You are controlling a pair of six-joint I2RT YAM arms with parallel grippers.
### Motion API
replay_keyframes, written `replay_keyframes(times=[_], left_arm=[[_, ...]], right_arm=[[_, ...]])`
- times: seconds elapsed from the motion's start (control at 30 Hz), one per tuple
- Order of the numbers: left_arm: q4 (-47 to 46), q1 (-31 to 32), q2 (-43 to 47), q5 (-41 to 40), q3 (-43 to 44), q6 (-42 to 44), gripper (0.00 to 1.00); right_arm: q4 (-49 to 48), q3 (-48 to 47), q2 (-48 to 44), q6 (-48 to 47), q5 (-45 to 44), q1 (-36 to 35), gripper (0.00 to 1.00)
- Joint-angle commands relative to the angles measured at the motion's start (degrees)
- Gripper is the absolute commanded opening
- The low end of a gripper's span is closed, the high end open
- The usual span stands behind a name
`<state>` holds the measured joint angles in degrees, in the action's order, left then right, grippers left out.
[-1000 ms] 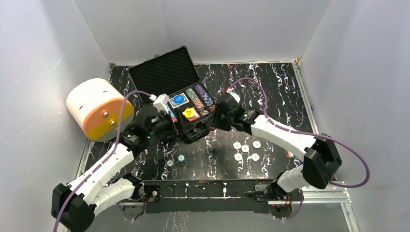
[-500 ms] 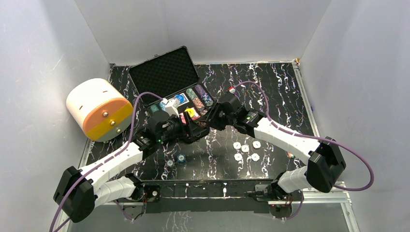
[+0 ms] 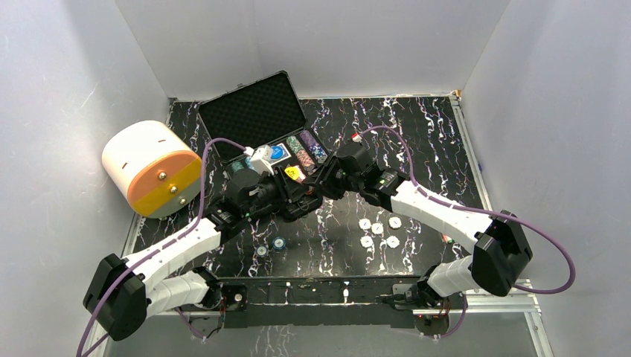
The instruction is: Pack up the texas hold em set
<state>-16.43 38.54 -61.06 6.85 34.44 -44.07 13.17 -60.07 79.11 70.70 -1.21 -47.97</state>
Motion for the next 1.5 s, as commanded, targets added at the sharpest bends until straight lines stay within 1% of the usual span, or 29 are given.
replay_keyframes(times=[0.0, 0.17, 0.2, 0.23, 0.27, 0.3, 0.4, 0.43, 0.5, 0.63, 0.8, 0.93, 1.03, 1.2, 1.43, 1.47], left_arm=[[-3.45, 0.3, -0.55, -0.94, 1.46, 0.85, 0.23], [-5.81, 0.3, -0.92, 0.22, 1.3, 0.56, 0.15], [-6.06, 0.3, -1.1, 0.38, 1.36, 0.72, 0.1], [-6.31, 0.3, -1.27, 0.62, 1.42, 1.06, 0.02], [-6.29, 0.3, -1.48, 0.77, 1.52, 1.57, 0.0], [-6.07, 0.3, -1.55, 0.74, 1.75, 2.21, 0.0], [-3.32, 0.3, -1.58, 0.45, 2.92, 6.01, 0.0], [-1.83, 0.3, -1.56, 0.38, 3.61, 7.99, 0.0], [1.51, 0.3, -1.56, 0.26, 5.36, 12.44, 0.0], [8.38, 0.3, -3.91, 2.4, 10.14, 23.36, 0.0], [16.04, 0.3, -13.79, 10.03, 20.91, 34.72, 0.0], [21.64, 0.3, -24.94, 12.57, 30.25, 42.46, 0.0], [26.61, 0.3, -32.38, 13.85, 37.86, 47.03, 0.0], [31.42, 0.3, -42.19, 13.82, 47.29, 50.49, 0.0], [31.88, 0.3, -48.56, 10.33, 53.08, 52.2, 0.0], [31.98, 0.3, -49.93, 8.51, 53.89, 53.26, 0.0]], right_arm=[[-3.52, -0.32, -0.3, 1.54, 1.66, 0.16, 0.29], [-3.74, -0.23, 0.37, 1.87, 2.32, 0.15, 0.3], [-3.9, -0.14, 0.39, 1.9, 2.38, 0.2, 0.3], [-3.94, -0.13, 0.55, 1.9, 2.45, 0.18, 0.31], [-3.86, -0.2, 0.6, 1.78, 2.36, 0.22, 0.33], [-3.67, -0.33, 0.56, 1.4, 2.12, 0.35, 0.39], [-1.79, -1.2, -0.05, -2.1, 1.61, 2.31, 0.63], [-1.1, -1.34, -0.41, -3.59, 1.28, 3.59, 0.69], [-0.63, -1.13, -2.5, -6.93, 1.0, 6.49, 0.74], [2.77, -0.15, -6.42, -12.11, -0.25, 14.57, 0.75], [8.11, 3.37, -10.54, -16.53, -4.14, 21.94, 0.74], [10.52, 6.36, -12.85, -18.17, -4.54, 24.86, 0.73], [11.21, 8.61, -14.34, -18.23, -4.51, 25.47, 0.73], [11.42, 11.39, -16.56, -17.4, -4.62, 25.9, 0.73], [10.76, 11.6, -15.72, -18.26, -2.96, 26.08, 0.72], [10.82, 11.32, -15.11, -18.52, -2.89, 26.16, 0.72]])
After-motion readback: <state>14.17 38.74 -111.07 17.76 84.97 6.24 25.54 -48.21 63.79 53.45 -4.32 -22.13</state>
